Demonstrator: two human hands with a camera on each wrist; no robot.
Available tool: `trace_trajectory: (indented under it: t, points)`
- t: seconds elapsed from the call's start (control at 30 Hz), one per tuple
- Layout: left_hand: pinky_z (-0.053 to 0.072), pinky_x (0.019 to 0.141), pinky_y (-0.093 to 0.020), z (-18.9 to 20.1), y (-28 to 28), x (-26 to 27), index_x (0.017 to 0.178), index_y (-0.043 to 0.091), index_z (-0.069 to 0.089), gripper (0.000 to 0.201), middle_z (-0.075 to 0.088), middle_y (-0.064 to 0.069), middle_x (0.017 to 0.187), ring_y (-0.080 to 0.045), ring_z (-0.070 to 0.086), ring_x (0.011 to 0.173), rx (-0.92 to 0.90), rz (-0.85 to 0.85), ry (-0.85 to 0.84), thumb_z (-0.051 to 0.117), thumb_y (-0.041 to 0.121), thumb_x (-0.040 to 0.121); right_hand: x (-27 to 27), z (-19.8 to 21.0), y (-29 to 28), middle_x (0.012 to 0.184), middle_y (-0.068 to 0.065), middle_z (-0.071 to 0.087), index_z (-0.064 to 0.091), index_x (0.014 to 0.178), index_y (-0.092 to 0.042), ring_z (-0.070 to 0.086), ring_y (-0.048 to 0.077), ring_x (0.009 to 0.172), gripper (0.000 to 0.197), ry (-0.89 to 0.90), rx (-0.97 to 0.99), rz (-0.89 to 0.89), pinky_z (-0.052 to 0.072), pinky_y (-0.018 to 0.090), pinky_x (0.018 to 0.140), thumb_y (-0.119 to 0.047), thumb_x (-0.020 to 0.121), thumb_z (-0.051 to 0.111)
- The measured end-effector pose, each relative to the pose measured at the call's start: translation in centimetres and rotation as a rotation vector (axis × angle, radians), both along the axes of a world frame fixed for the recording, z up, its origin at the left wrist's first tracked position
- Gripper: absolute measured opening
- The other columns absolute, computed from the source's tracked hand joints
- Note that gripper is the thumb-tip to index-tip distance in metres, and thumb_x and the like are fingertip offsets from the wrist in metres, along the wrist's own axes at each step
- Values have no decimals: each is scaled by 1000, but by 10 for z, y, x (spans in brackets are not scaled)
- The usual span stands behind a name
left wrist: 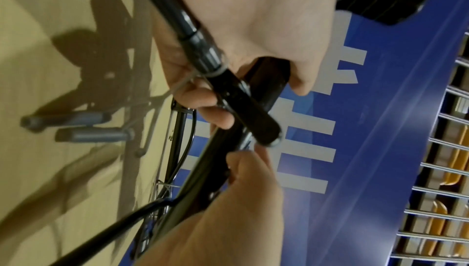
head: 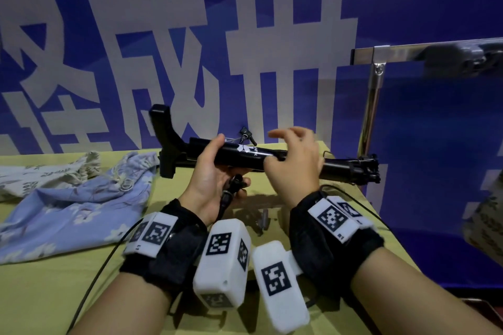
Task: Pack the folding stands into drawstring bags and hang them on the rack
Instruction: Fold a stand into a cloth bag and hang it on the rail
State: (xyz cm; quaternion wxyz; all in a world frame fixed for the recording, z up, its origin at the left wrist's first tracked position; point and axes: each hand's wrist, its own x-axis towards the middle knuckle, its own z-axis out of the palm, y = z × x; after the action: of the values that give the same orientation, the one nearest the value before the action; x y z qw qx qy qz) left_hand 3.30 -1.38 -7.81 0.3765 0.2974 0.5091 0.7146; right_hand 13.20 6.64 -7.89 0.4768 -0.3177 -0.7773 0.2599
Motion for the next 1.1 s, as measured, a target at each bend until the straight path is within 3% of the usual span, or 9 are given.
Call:
trace_trajectory:
  t: [0.1, 0.23, 0.47, 0.7, 0.83, 0.9, 0.97, 1.03, 1.1]
  points:
    - [34, 43, -21, 1, -1, 4, 95, 12, 60, 47, 65, -2, 65, -15, 48, 51, -30, -20, 59, 35, 52, 92, -3, 0, -4, 118, -8, 53, 55, 116, -30, 45, 13, 117, 38, -171, 51, 127, 21, 33, 105, -15, 81, 58]
    - [34, 42, -20, 2, -1, 5, 95, 13, 60, 40, 64, 0, 64, -14, 47, 51, -61, -41, 84, 40, 48, 91, -2, 0, -3, 116, -8, 61, 50, 123, -30, 48, 17, 116, 46, -292, 63, 72, 21, 33, 103, -15, 80, 59]
    - [37, 41, -17, 4, -5, -3, 90, 17, 65, 17, 72, 3, 82, -10, 50, 57, -130, -30, 158, 48, 20, 92, 5, -1, 4, 89, -15, 51, 50, 116, -32, 50, 14, 105, 45, -125, 14, -83, 19, 26, 91, -13, 77, 62]
    - [40, 62, -29, -2, -5, -18, 89, 15, 56, 8, 56, -1, 81, -13, 52, 69, -231, 126, 20, 50, 20, 90, 18, 4, 17, 94, -15, 47, 47, 96, -33, 46, 17, 108, 32, 62, -17, -213, 20, 31, 101, -11, 76, 60]
    - [42, 67, -38, 1, -11, -27, 101, 17, 47, 13, 44, -5, 87, -18, 49, 68, -329, -9, -75, 43, 27, 93, 23, 4, 22, 97, -15, 42, 46, 96, -33, 43, 18, 111, 35, 86, -46, -244, 19, 32, 102, -6, 77, 58]
    - [48, 71, -47, 4, -16, -29, 107, 17, 48, 18, 46, -7, 96, -22, 53, 80, -345, -74, -81, 43, 19, 90, 23, 3, 23, 98, -14, 40, 47, 98, -33, 43, 18, 113, 36, 78, -54, -240, 18, 32, 103, -5, 77, 58]
    - [51, 74, -54, 6, -20, -30, 118, 16, 48, 41, 48, -12, 115, -27, 57, 93, -360, -122, -90, 47, 6, 78, 23, 3, 24, 98, -14, 40, 46, 96, -34, 43, 17, 112, 37, 70, -57, -231, 18, 32, 103, -5, 77, 58]
    - [54, 76, -56, 9, -24, -29, 121, 16, 49, 52, 46, -20, 125, -31, 60, 97, -370, -152, -96, 46, -5, 73, 23, 3, 24, 98, -14, 40, 49, 99, -34, 43, 17, 112, 37, 67, -60, -228, 17, 31, 103, -6, 77, 59]
    - [54, 73, -51, 12, -27, -28, 119, 13, 52, 48, 50, -25, 122, -36, 65, 92, -366, -188, -91, 36, -14, 83, 23, 2, 24, 98, -14, 41, 51, 101, -33, 43, 16, 111, 37, 75, -61, -229, 17, 31, 103, -6, 77, 59]
